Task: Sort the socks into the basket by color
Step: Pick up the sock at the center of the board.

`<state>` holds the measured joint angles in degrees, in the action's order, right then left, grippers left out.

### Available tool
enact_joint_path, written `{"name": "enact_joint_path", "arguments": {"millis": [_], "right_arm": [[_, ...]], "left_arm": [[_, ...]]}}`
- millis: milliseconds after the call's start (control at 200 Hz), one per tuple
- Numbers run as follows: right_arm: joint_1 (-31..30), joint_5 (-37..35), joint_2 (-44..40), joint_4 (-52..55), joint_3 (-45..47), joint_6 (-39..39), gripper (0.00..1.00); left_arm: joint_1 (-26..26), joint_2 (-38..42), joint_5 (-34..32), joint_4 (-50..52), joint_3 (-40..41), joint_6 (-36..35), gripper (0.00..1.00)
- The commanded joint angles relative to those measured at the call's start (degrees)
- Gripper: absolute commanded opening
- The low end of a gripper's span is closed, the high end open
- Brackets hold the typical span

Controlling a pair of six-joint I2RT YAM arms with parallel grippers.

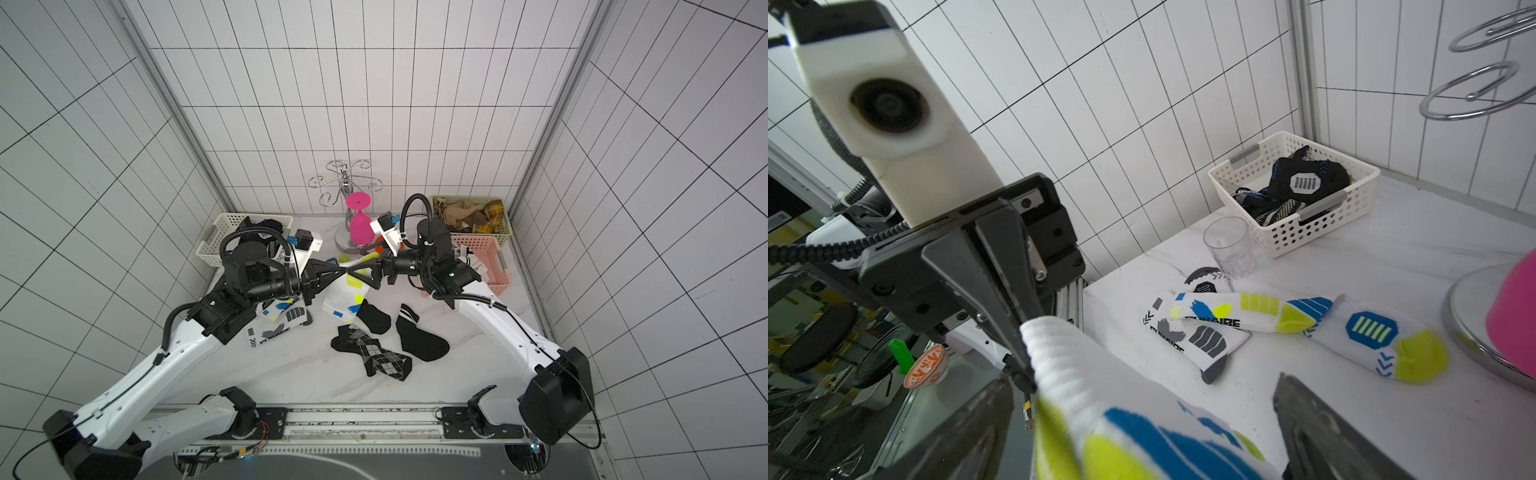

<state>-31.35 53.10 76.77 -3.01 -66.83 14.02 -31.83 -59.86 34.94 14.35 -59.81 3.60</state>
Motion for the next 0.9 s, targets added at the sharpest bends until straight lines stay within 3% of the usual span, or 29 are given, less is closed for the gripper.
{"name": "enact_joint_path", "arguments": {"millis": [0, 45, 150, 255, 350, 440, 535, 615, 894], "right_arm": [[-0.6, 4.3, 0.2, -1.2, -3.4, -0.3, 0.88], [-0.7, 4.7, 0.4, -1.1, -3.1, 0.0, 0.76], [-0.6, 4.8, 0.5, -0.7, -3.0, 0.2, 0.32], [-0.5, 4.0, 0.4, 0.2, -3.3, -0.5, 0.0], [0.2, 3.4, 0.6, 1.5, -4.2, -1.1, 0.0], [1.7, 1.7, 0.8, 1.9, -4.9, -0.4, 0.0], [4.6, -1.0, 0.8, 1.9, -5.4, 1.3, 0.0], [7.8, -3.9, 0.6, 2.0, -5.5, 3.0, 0.0], [19.6, -15.2, 0.7, 4.1, -5.9, 6.4, 0.0]], "left_arm": [[-0.2, -0.7, 1.4, -3.6, -2.1, 0.2, 0.0], [-0.2, -1.0, 1.2, -4.4, -2.3, 0.5, 0.0], [-0.2, -1.4, 0.7, -4.4, -2.7, 0.6, 0.0], [-0.1, -1.0, -0.8, -4.3, -2.4, 1.0, 0.0], [0.1, -0.5, -2.8, -3.4, -2.4, 1.9, 0.03], [0.5, -0.1, -4.5, -2.9, -2.2, 3.5, 0.44], [1.0, 0.7, -7.1, -2.2, -1.3, 5.8, 0.58], [1.5, 1.8, -9.6, -1.6, -0.1, 7.6, 0.62], [3.2, 1.2, -21.4, 8.0, 0.4, 11.0, 0.62]]}}
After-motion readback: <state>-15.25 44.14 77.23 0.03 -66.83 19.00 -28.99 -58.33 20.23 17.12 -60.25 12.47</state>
